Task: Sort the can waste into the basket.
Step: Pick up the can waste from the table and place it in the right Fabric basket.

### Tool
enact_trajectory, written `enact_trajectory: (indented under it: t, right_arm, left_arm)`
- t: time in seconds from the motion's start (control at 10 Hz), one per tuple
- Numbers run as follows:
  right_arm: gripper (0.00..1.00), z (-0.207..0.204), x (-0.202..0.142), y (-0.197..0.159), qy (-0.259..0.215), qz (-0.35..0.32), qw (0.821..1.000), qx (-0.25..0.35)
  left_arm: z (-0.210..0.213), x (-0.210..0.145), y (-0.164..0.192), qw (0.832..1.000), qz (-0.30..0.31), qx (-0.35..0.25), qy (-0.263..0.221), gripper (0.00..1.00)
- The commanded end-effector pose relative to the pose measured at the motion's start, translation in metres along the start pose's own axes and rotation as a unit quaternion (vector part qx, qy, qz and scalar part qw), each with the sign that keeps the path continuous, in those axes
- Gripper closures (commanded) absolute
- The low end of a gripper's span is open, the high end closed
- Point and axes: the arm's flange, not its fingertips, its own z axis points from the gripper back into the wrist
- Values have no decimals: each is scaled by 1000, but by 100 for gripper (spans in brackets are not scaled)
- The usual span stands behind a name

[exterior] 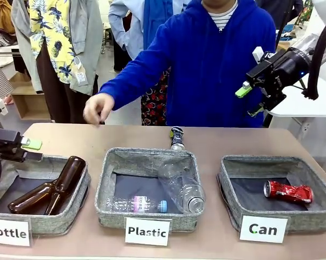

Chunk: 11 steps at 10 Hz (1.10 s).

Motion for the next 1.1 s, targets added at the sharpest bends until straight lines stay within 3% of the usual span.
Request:
enact_trajectory:
  t: [0.0,0.2,0.4,0.5,0.7,1.0]
  right_arm:
    - [2,-27,2,12,-116,2,991,-64]
    - [2,-71,33,39,-169,52,978,-114]
    - [2,-100,61,53,-182,54,967,-169]
    - [2,-106,65,56,-156,59,972,-164]
    - [2,-93,62,49,-163,40,974,-151]
    - [2,-115,68,54,-136,52,975,-168]
  left_arm:
    - [1,-2,-3,1000,0,-2,1,0]
    - [1,-2,-3,1000,0,-2,1,0]
    - [1,-2,-3,1000,0,-2,1,0]
    - [1,-2,-3,1000,0,-2,1,0]
    - [1,-2,-3,1000,0,-2,1,0]
    - [1,-2,-3,1000,0,-2,1,0]
